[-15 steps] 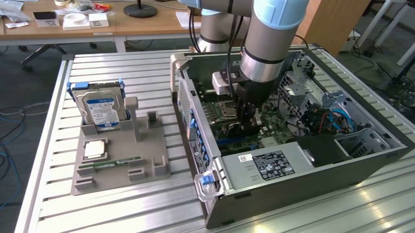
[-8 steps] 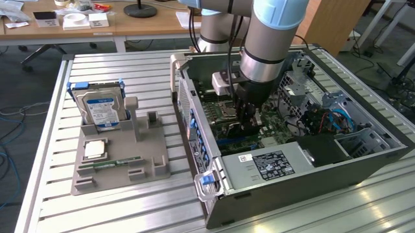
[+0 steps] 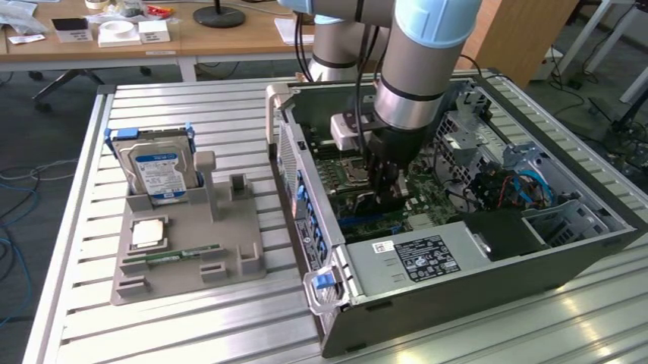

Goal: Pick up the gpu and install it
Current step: 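Insert the gpu into the slot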

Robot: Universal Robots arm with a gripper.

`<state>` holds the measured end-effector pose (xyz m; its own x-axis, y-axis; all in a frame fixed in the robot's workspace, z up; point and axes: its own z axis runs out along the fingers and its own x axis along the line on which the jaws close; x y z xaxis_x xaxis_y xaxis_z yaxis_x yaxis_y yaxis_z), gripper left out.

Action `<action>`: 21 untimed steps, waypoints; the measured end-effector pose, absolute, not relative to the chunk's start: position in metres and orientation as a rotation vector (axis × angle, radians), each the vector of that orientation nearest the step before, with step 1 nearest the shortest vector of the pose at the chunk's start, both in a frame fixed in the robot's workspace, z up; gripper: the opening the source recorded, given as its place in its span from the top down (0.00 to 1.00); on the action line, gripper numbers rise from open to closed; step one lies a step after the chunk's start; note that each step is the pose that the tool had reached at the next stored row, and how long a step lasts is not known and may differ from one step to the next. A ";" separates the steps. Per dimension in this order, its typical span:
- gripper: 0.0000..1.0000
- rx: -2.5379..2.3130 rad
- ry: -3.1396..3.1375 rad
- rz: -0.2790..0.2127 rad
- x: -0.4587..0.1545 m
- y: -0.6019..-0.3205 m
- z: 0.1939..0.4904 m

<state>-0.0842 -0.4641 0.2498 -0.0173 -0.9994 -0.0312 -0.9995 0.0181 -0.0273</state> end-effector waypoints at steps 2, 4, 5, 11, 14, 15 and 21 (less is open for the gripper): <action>0.73 -2.173 2.211 0.003 -0.084 -0.464 0.249; 0.73 -2.173 2.211 0.003 -0.084 -0.464 0.249; 0.73 -2.173 2.211 0.003 -0.084 -0.464 0.248; 0.73 -2.173 2.211 0.003 -0.085 -0.464 0.247; 0.73 -2.173 2.211 0.003 -0.085 -0.464 0.247; 0.73 -2.173 2.211 0.003 -0.085 -0.464 0.247; 0.73 -2.173 2.211 0.003 -0.085 -0.464 0.246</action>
